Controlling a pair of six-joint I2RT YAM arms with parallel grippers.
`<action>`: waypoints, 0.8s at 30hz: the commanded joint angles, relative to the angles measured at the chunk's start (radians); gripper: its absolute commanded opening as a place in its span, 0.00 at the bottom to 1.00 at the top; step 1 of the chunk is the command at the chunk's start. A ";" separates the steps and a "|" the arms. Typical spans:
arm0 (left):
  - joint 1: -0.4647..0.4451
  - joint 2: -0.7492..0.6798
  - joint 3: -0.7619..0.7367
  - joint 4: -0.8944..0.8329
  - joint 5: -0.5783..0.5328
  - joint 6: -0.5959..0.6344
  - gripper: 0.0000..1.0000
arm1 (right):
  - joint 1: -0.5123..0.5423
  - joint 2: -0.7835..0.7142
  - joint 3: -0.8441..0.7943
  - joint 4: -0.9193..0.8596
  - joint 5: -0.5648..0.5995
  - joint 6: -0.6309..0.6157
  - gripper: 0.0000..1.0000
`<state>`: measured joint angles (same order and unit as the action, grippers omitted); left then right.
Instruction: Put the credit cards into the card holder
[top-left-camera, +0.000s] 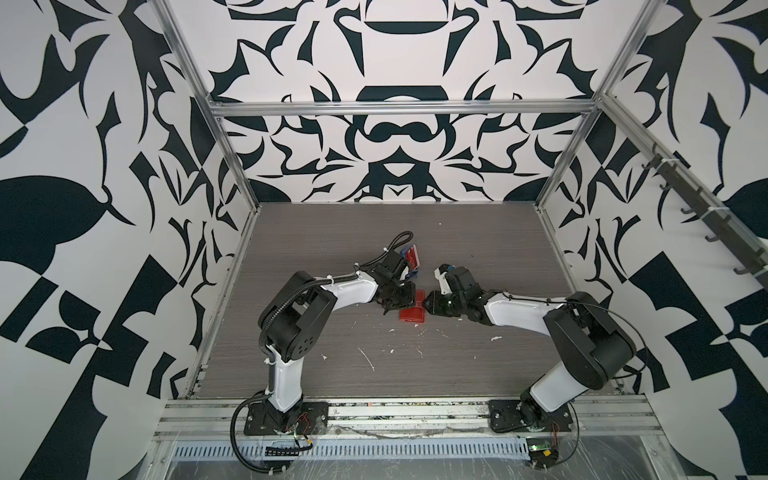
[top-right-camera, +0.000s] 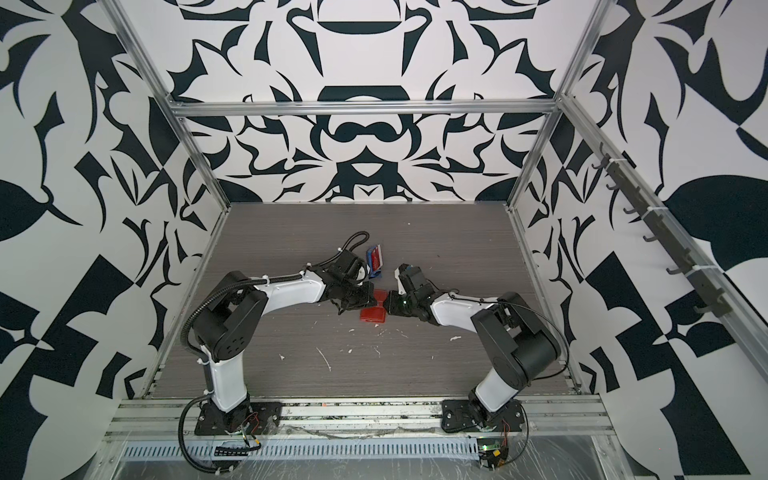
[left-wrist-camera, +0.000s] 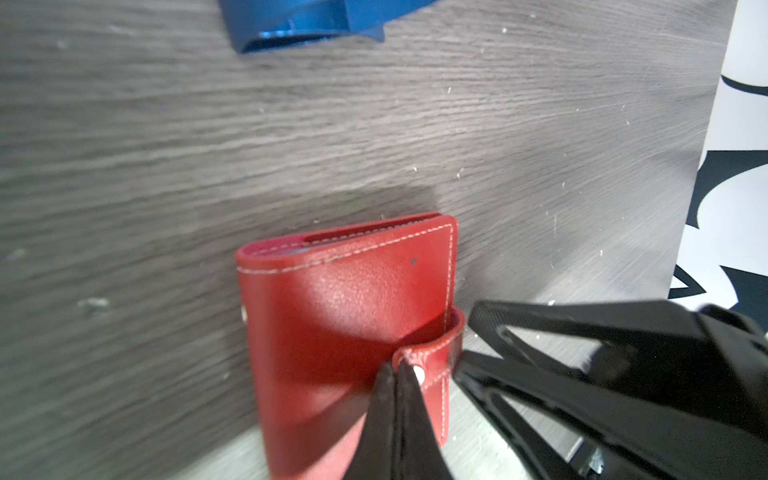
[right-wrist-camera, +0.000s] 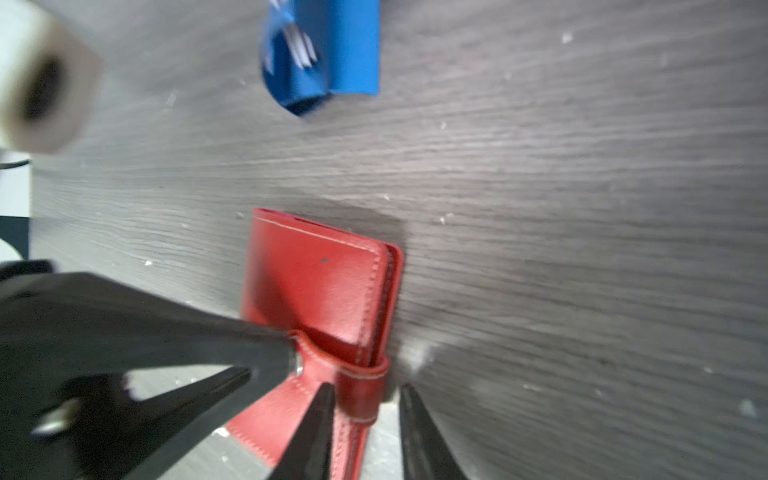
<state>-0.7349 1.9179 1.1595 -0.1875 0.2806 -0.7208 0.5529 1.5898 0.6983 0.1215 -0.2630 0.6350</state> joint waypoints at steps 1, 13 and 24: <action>0.002 0.036 0.002 -0.076 -0.047 0.012 0.05 | 0.002 -0.037 0.007 0.028 -0.047 -0.011 0.24; 0.002 0.035 0.008 -0.077 -0.047 0.011 0.05 | 0.003 0.067 0.036 0.119 -0.107 0.028 0.12; 0.002 0.052 0.029 -0.089 -0.041 0.018 0.05 | 0.004 0.104 0.054 -0.004 -0.022 0.007 0.11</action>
<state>-0.7349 1.9255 1.1809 -0.2146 0.2737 -0.7128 0.5518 1.6707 0.7261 0.1925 -0.3435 0.6540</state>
